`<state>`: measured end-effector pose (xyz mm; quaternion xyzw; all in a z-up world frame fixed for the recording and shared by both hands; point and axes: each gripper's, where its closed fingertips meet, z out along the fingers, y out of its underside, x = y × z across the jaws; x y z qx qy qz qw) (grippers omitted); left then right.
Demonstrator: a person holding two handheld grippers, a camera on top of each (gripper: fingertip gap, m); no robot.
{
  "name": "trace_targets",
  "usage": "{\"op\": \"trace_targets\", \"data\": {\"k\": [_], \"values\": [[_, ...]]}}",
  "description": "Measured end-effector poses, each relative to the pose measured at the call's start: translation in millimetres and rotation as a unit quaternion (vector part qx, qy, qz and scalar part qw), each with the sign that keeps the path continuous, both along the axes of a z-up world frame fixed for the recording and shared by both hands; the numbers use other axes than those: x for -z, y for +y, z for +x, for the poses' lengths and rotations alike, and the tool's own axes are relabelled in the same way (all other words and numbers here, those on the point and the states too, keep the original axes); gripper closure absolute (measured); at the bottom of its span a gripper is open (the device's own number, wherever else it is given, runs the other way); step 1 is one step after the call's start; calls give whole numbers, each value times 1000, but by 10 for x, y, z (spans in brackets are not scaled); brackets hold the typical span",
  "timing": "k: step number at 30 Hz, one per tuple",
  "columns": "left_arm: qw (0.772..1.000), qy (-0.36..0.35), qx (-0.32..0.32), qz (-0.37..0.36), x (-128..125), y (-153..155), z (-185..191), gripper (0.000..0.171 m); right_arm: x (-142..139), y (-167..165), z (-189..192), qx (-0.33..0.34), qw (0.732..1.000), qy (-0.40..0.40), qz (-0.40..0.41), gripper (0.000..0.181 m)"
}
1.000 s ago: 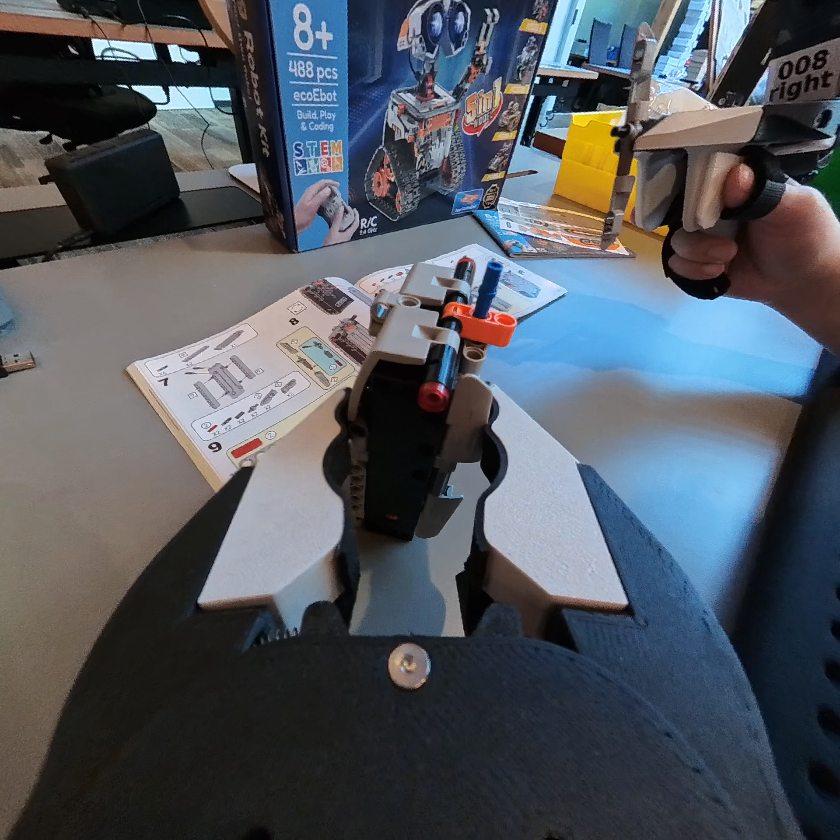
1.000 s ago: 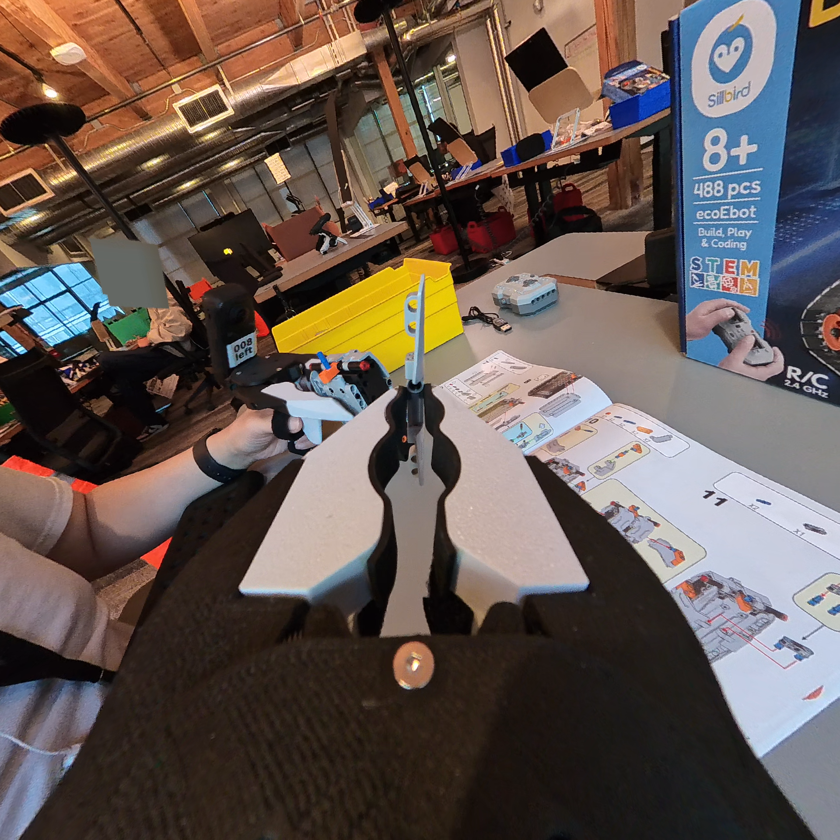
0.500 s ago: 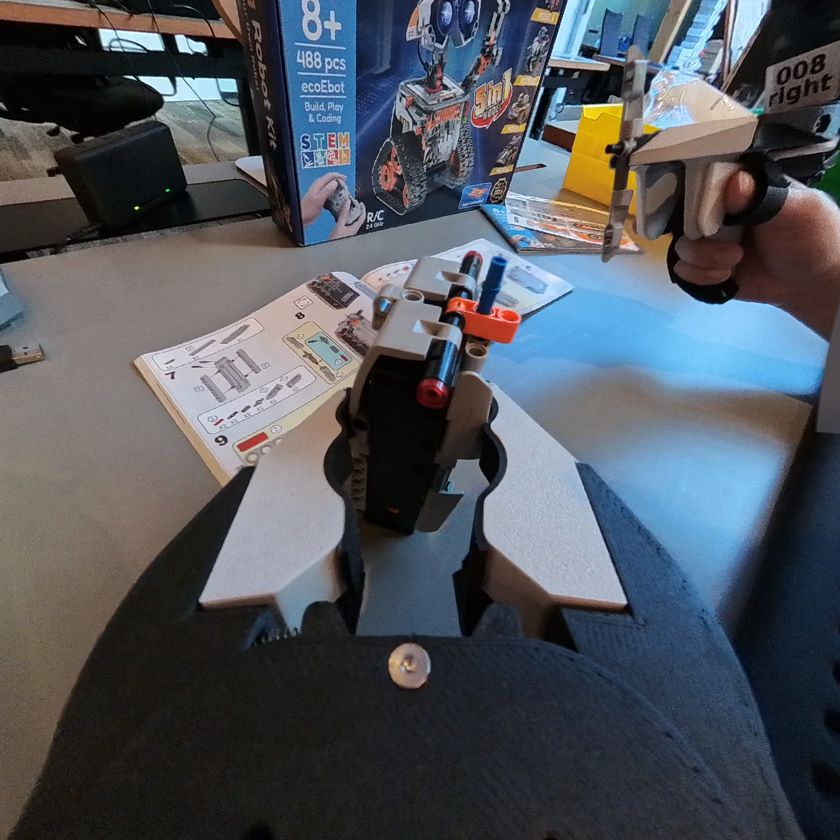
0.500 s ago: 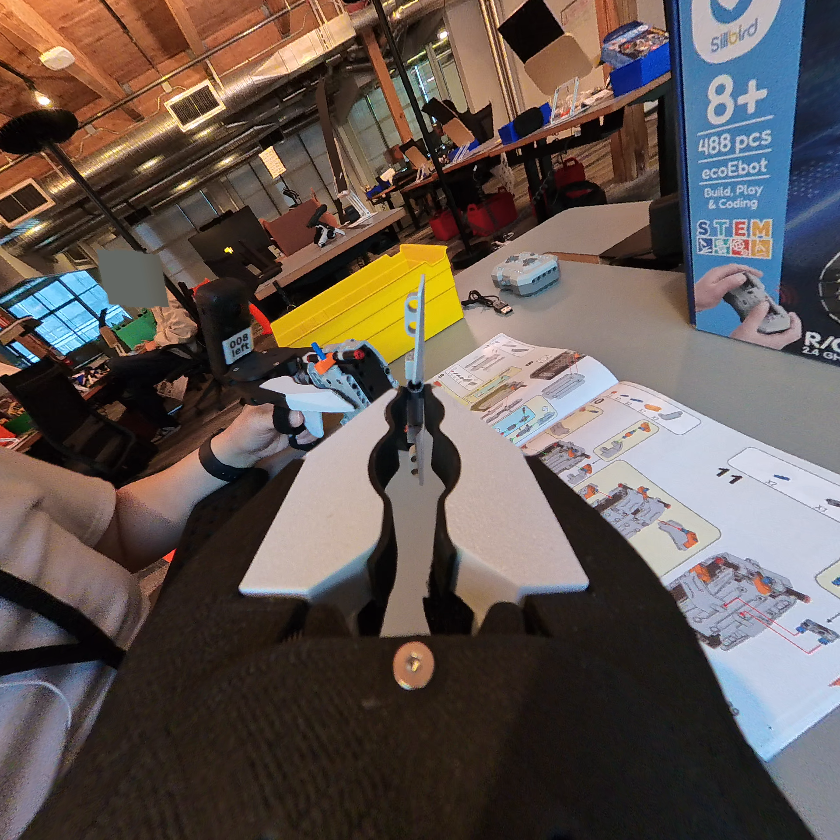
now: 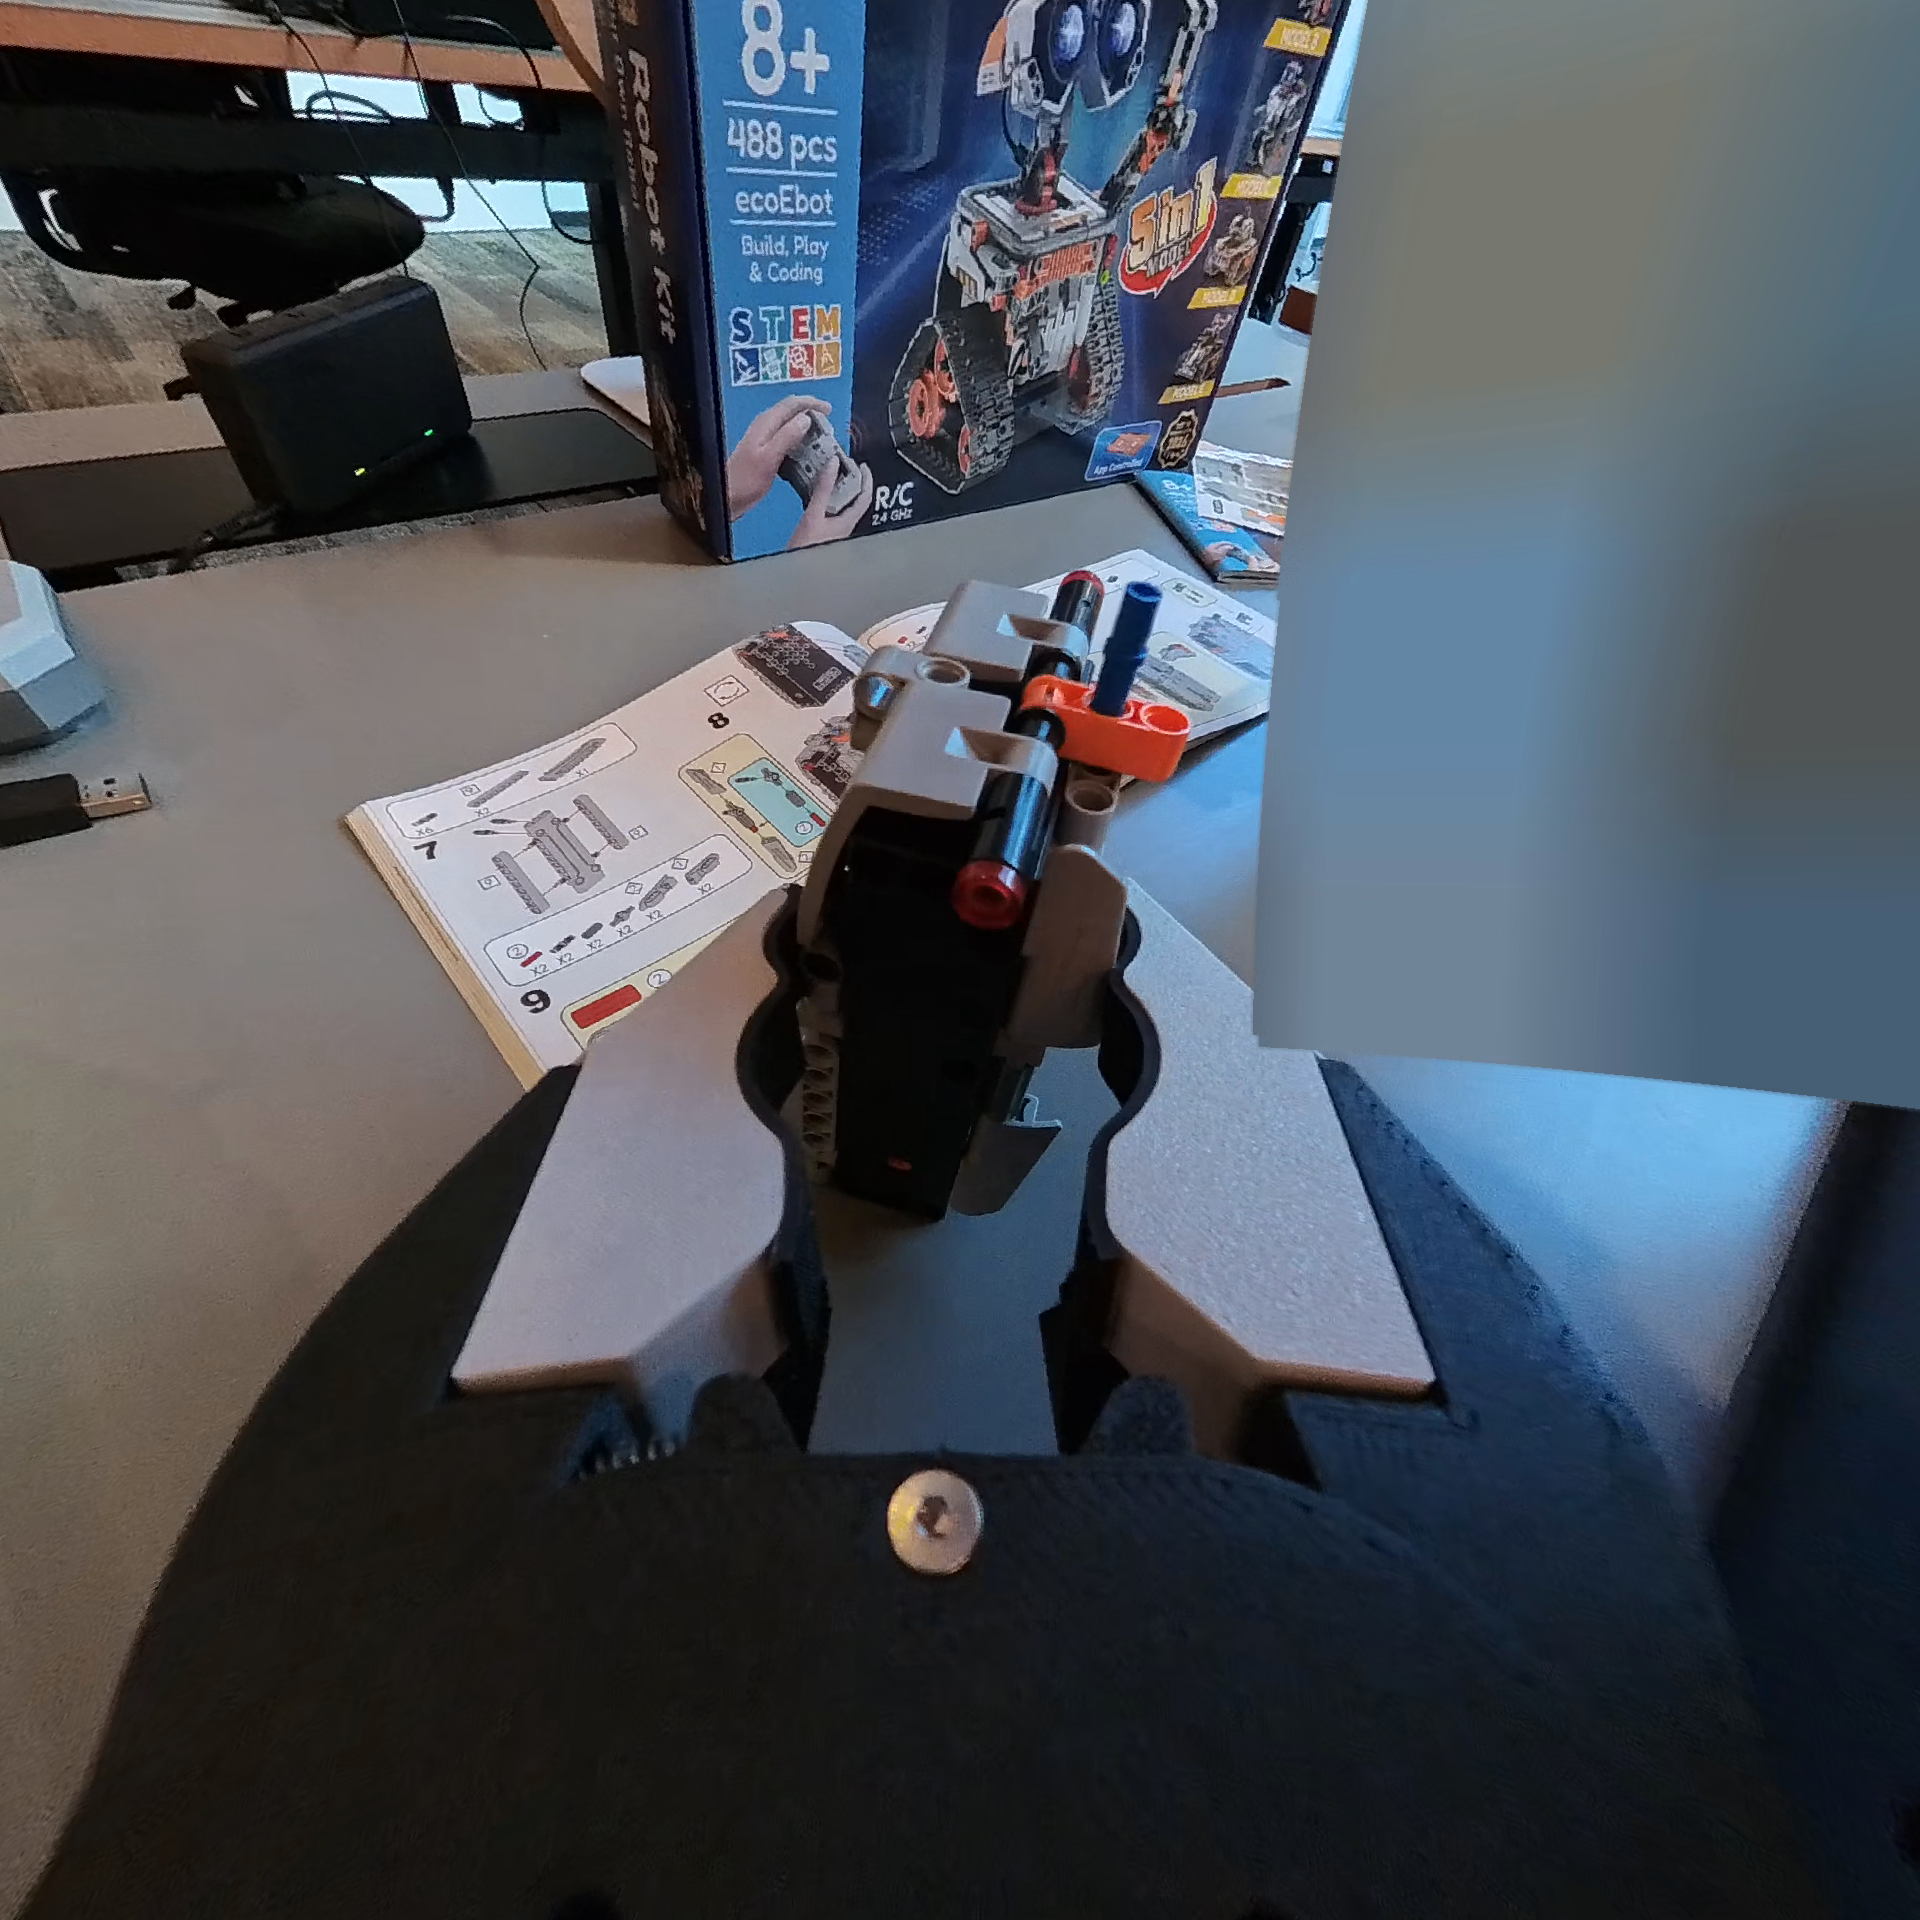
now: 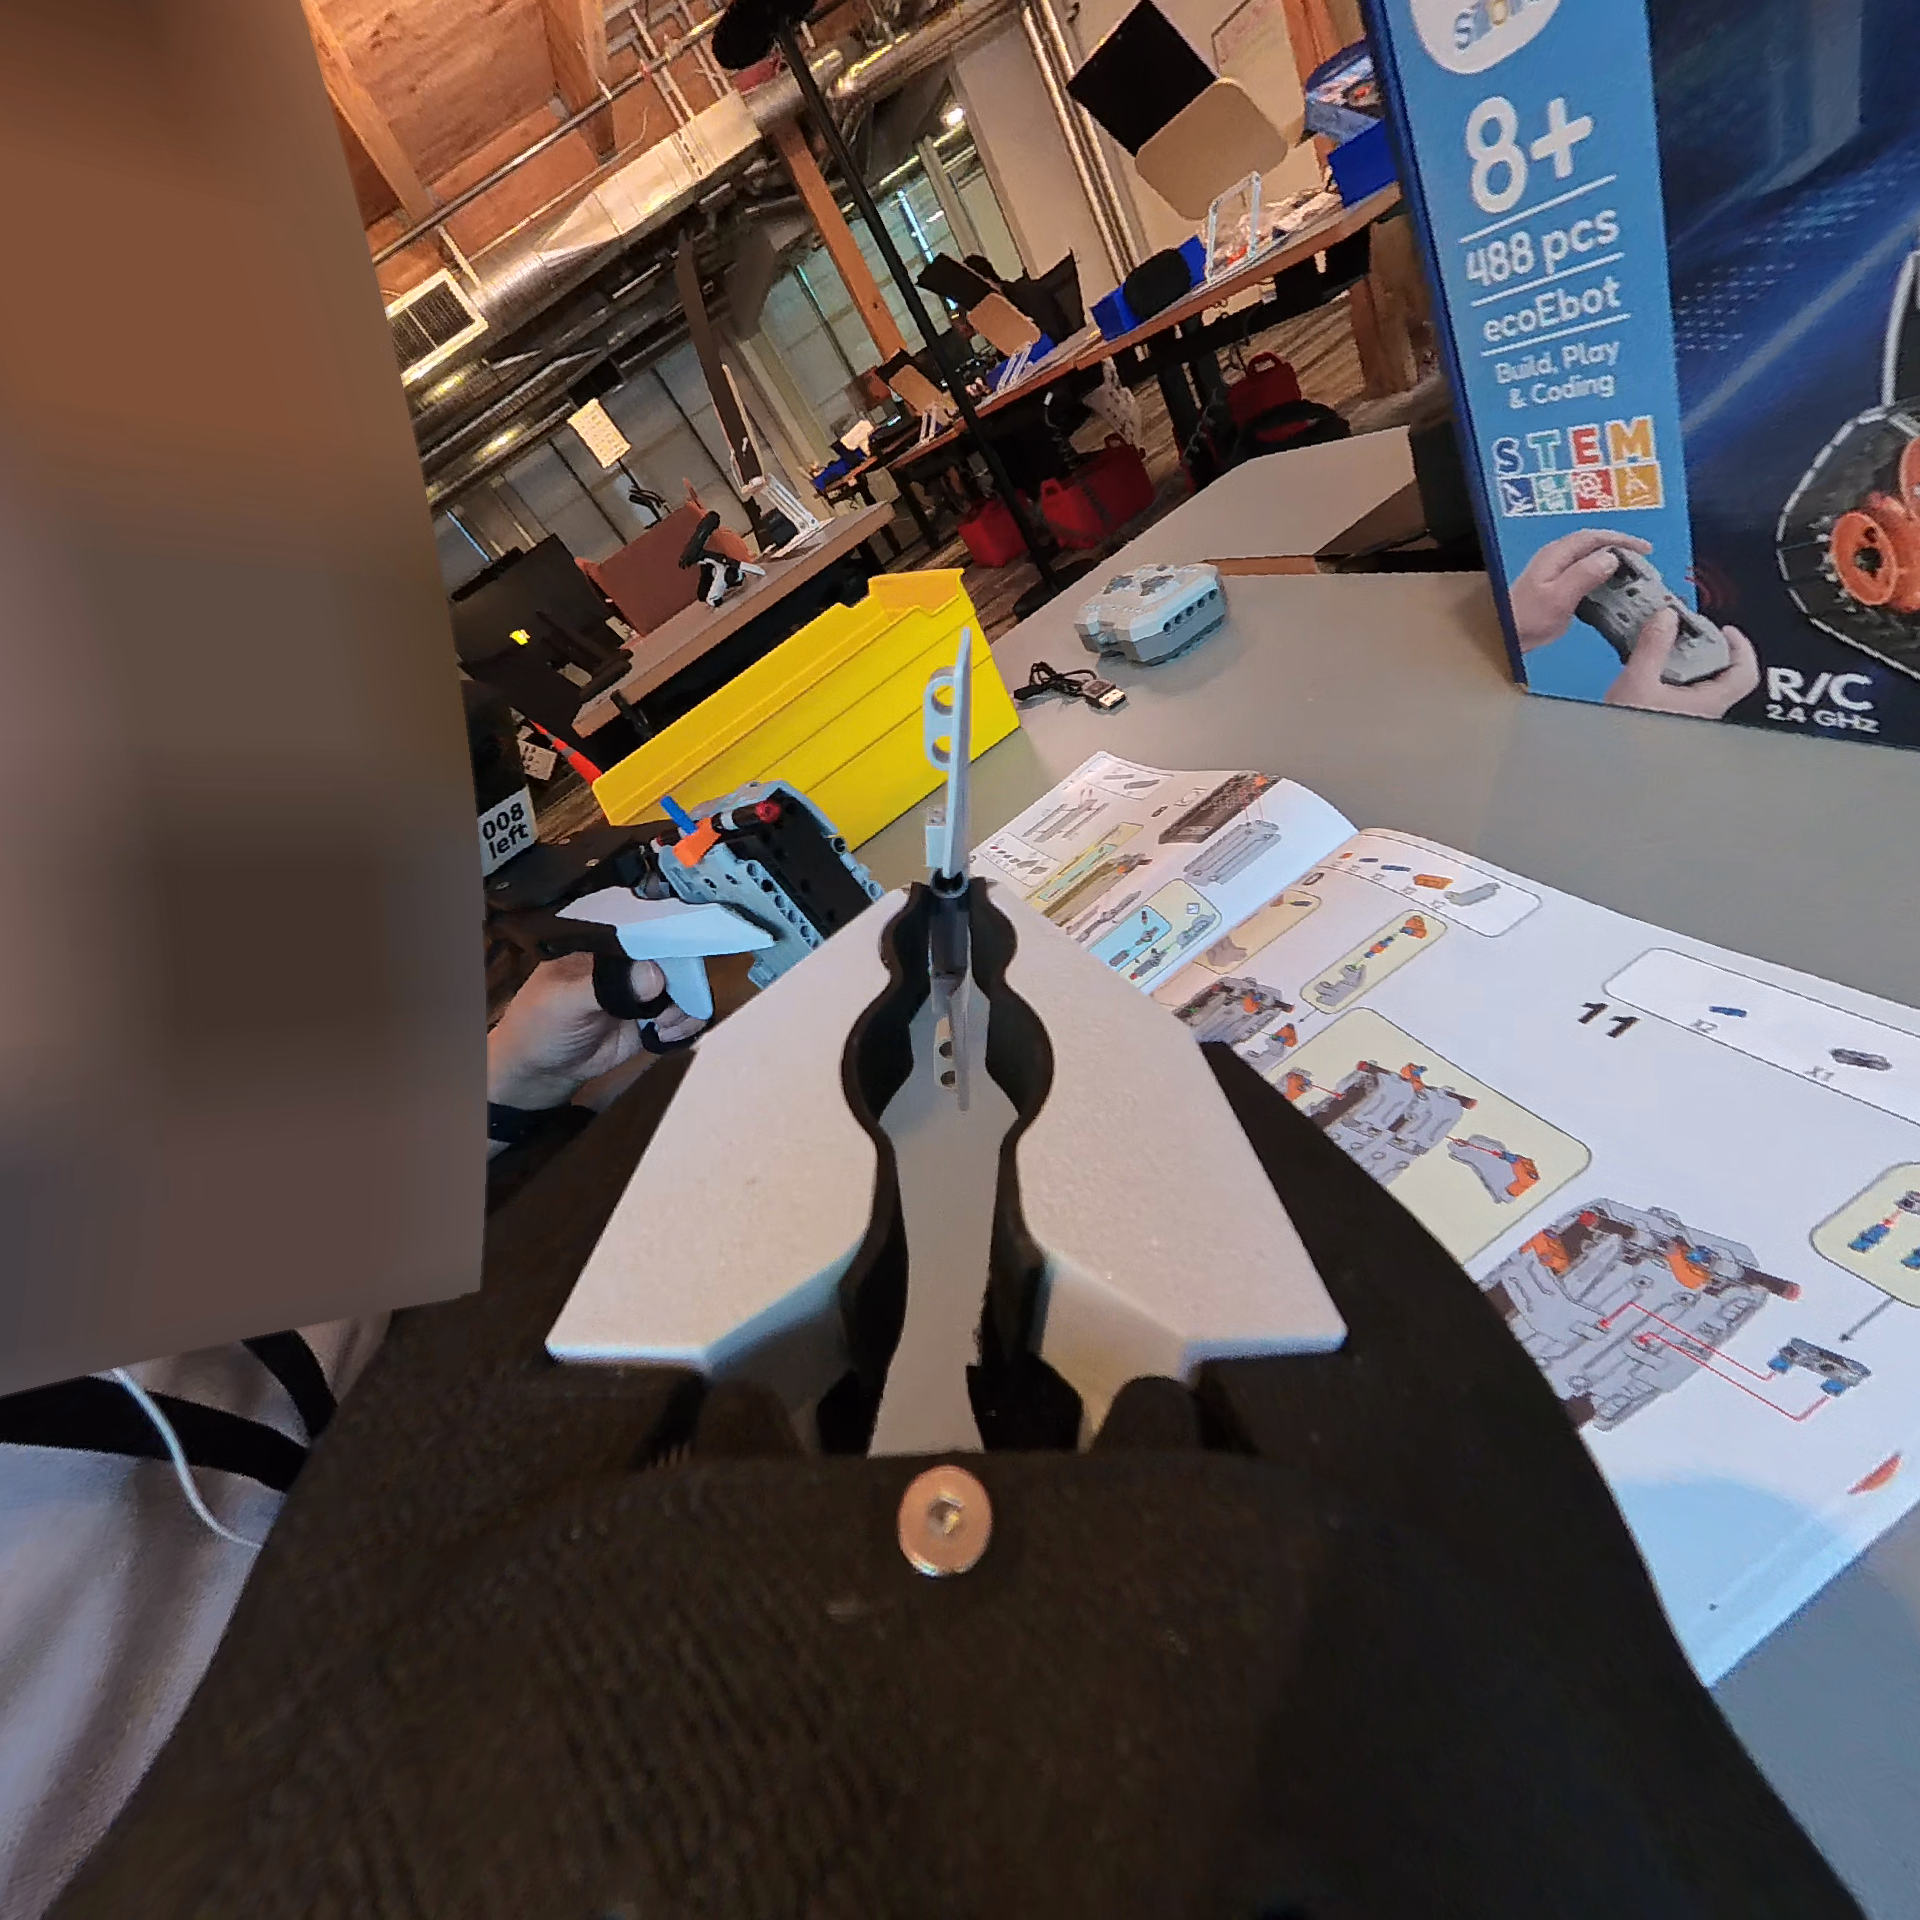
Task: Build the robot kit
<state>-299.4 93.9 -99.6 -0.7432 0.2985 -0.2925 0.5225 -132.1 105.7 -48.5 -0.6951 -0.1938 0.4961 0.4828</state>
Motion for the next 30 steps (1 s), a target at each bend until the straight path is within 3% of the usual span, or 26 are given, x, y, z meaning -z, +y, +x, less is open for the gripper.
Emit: {"op": "trace_targets", "data": {"k": [4,8,11,13,16,19,21,26,30], "values": [[1000,-7,0,-5,-4,0,-3,117,48,30,11,4,1000,-3,-7,175],[999,-29,4,-24,-12,-1,4,98,76,41,4,3,1000,-4,-10,175],[996,-70,22,-44,-63,-21,21,97,85,32,-35,-3,1000,-6,-12,175],[994,-87,38,-52,-81,-42,30,108,69,3,-91,-13,1000,-5,-11,176],[995,-67,42,-53,-37,-49,59,109,73,-118,-236,-38,999,-7,-17,175],[996,-31,52,-61,55,-67,115,96,50,-281,-424,-71,997,-3,-17,175],[997,-21,47,-59,74,-49,99,109,77,-368,-534,-90,996,-11,-21,175],[994,-49,58,-83,48,-62,91,113,138,-496,-689,-115,992,-30,-32,175],[975,-130,84,-160,-73,-135,215,114,-18,-513,-686,-117,992,11,-41,176]]}}
